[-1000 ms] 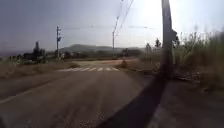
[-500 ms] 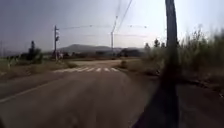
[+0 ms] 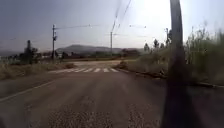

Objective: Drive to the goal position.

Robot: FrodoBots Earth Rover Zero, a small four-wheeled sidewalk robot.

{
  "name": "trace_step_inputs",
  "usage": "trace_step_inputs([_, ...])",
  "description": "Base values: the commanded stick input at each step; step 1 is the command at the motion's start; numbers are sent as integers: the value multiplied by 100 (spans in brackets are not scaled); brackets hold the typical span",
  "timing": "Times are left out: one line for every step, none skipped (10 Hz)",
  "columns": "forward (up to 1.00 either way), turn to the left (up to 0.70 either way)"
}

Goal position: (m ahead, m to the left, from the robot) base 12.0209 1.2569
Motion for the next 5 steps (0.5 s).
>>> trace_step_inputs([79, 0])
trace_step_inputs([73, 0])
trace_step_inputs([70, 0])
trace_step_inputs([70, 0])
trace_step_inputs([70, 0])
